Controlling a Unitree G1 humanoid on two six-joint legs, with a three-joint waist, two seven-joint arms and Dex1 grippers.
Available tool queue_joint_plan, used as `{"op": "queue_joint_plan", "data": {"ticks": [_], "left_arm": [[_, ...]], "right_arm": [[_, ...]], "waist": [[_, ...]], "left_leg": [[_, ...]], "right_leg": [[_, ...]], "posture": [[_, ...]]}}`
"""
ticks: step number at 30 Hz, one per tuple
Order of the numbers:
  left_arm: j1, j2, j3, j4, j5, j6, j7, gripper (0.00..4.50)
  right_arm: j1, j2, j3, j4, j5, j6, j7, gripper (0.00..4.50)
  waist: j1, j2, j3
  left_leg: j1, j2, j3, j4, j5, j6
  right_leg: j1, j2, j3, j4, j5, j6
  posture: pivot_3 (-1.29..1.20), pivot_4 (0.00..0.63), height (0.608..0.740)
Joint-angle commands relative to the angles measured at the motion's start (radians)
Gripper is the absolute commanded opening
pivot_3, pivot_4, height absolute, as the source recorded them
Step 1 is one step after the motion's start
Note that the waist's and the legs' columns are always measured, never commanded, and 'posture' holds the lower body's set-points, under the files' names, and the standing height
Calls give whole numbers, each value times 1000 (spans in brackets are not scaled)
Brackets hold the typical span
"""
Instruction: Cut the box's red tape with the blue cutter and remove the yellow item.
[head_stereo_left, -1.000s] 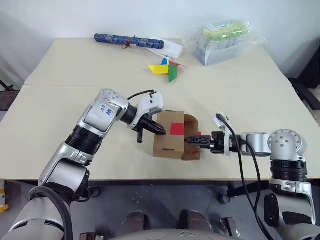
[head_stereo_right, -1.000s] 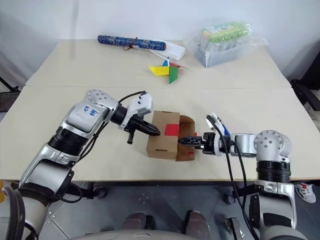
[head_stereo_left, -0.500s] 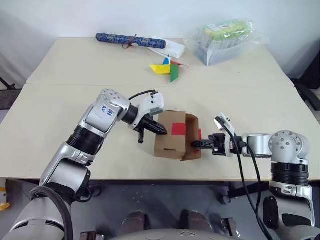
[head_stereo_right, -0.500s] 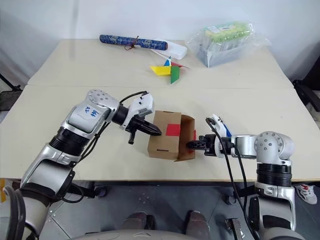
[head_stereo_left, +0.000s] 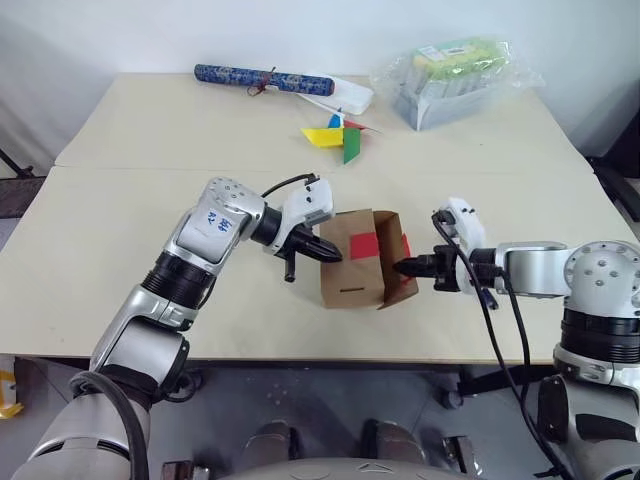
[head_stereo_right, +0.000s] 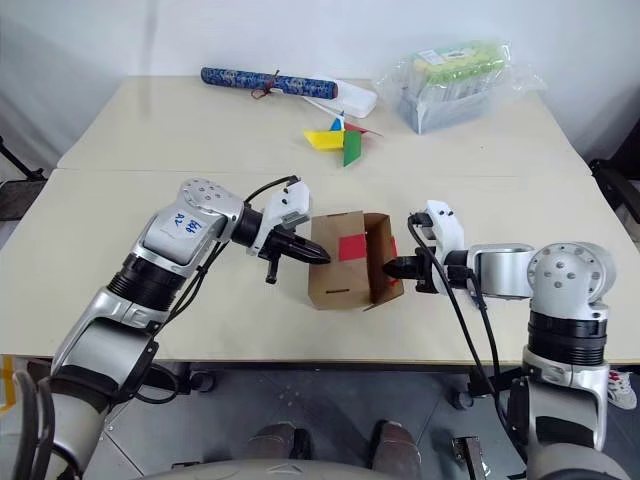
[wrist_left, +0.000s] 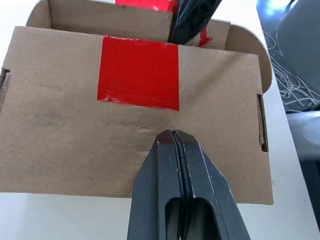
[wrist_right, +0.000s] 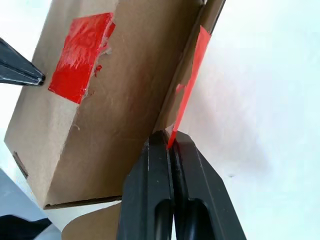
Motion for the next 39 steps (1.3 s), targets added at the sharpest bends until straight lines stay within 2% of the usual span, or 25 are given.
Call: {"op": "queue_joint_plan", "data": {"ticks": [1, 5, 10, 12, 18, 21, 25, 31, 39], "left_arm": [[38, -5, -41, 58, 56, 9, 43, 0], [40, -20, -28, 71, 55, 5, 57, 0], [38, -31, -21, 84, 52, 0, 71, 0], [37, -35, -19, 90, 52, -4, 75, 0], [37, -50, -4, 102, 58, -8, 87, 0], [39, -55, 3, 105, 60, -9, 92, 0], [35, -60, 16, 116, 62, -12, 103, 0], [7, -10, 81, 142, 40, 10, 97, 0], [-113, 86, 221, 248, -46, 69, 30, 0]], "right_arm": [[-69, -51, -14, -56, 154, 5, -111, 12], [-117, -93, 27, -58, 341, -9, -265, 12], [-130, -263, 214, -83, 704, -213, -487, 12], [-136, -311, 271, -104, 762, -273, -514, 12], [-171, -362, 365, -163, 768, -361, -477, 12], [-189, -372, 388, -162, 768, -379, -462, 12], [-205, -390, 420, -149, 768, -378, -446, 12], [-224, -412, 459, -120, 768, -369, -446, 12], [-264, -437, 493, -84, 768, -353, -454, 12]], "waist": [[0, 0, 0], [1, 0, 0], [3, 0, 0], [3, 0, 0], [2, -1, 0], [2, -2, 1], [1, -2, 1], [-2, -3, 2], [-5, -4, 2]], "left_leg": [[0, 0, 0, 0, 0, 0], [0, 0, 0, 0, 0, 0], [-1, -1, -1, 0, 0, 2], [-1, -1, -1, 0, -1, 2], [-4, -1, 0, 0, -1, 3], [-13, -1, -1, 2, -1, 4], [-14, -1, 1, 0, -1, 4], [-14, 0, 1, 0, -1, 4], [-14, 0, 1, 0, -1, 3]], "right_leg": [[0, 0, 0, 0, 0, 0], [0, 0, 0, 0, 0, 0], [1, -2, -1, -3, 0, 0], [2, -2, -2, -5, 0, 0], [1, -1, -3, -7, 1, 1], [-4, -1, -6, -10, 2, 2], [-4, -1, -10, -11, 2, 3], [-4, 0, -10, -11, 2, 3], [-4, 0, -11, -11, 2, 3]], "posture": [[0, 150, 740], [0, 150, 740], [0, 150, 740], [0, 150, 740], [0, 150, 740], [0, 150, 740], [0, 150, 740], [0, 150, 740], [0, 150, 740]]}}
